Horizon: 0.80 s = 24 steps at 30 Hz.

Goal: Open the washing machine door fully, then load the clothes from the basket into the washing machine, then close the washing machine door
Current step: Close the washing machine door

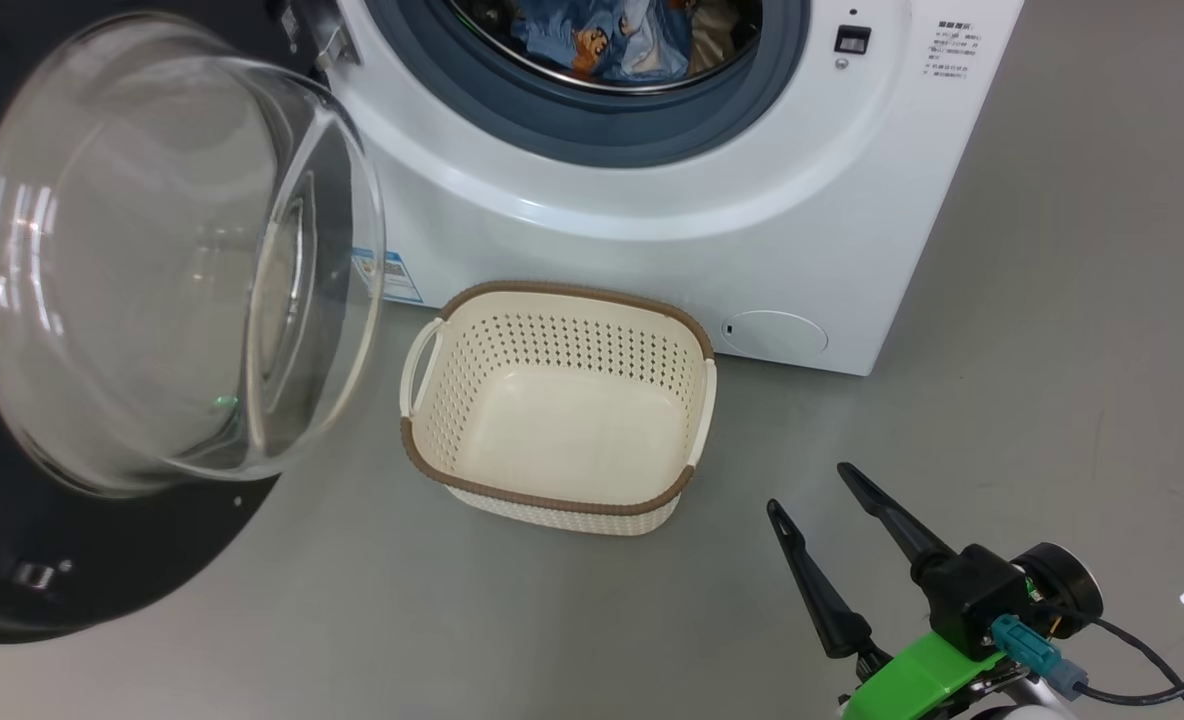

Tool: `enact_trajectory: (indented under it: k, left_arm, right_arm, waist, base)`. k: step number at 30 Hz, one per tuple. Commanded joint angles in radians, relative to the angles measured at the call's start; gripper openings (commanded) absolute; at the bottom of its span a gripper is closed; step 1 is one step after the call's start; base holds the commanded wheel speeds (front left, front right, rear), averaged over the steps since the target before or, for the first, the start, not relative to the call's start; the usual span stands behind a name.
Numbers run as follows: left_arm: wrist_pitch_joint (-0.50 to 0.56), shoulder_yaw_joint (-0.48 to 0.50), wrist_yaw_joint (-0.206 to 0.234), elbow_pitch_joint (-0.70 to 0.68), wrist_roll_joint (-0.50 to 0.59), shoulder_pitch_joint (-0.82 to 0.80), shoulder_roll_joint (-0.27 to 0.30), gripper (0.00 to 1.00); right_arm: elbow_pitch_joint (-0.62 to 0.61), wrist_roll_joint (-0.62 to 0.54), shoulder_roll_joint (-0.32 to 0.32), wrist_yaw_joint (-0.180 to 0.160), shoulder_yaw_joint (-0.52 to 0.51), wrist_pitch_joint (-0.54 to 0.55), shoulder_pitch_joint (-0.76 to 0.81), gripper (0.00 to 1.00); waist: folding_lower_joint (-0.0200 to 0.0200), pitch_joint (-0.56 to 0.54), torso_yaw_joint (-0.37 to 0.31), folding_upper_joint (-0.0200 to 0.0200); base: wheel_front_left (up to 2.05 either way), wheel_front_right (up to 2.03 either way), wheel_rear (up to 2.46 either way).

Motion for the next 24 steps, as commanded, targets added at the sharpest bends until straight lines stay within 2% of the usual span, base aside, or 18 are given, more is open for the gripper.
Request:
enact_trajectory:
  k: [1,14,24]
  left_arm:
    - [0.027,0.004,-0.007,-0.055,-0.018,0.018,0.037,0.0]
    - [0.157,-0.021,-0.007,-0.258,-0.113,0.131,-0.075,0.0]
    - [0.216,-0.081,-0.001,-0.485,-0.131,0.231,-0.182,0.0]
  right_arm:
    - [-0.021,-0.001,0.008,0.002,0.02,-0.013,-0.016,1.0]
    - [0.008,0.005,0.031,0.002,0.017,-0.037,-0.002,1.0]
    - [0.027,0.012,0.042,0.002,0.012,-0.057,-0.002,1.0]
  waist:
    - [-0.0001,-0.008,0.003,-0.0001]
    - [-0.0001,-0.048,-0.004,-0.0001]
    - [-0.0001,-0.065,-0.027,-0.0001]
  base:
    - [0.0,0.0,0.0]
    - [0.0,0.0,0.0]
    - [0.0,0.0,0.0]
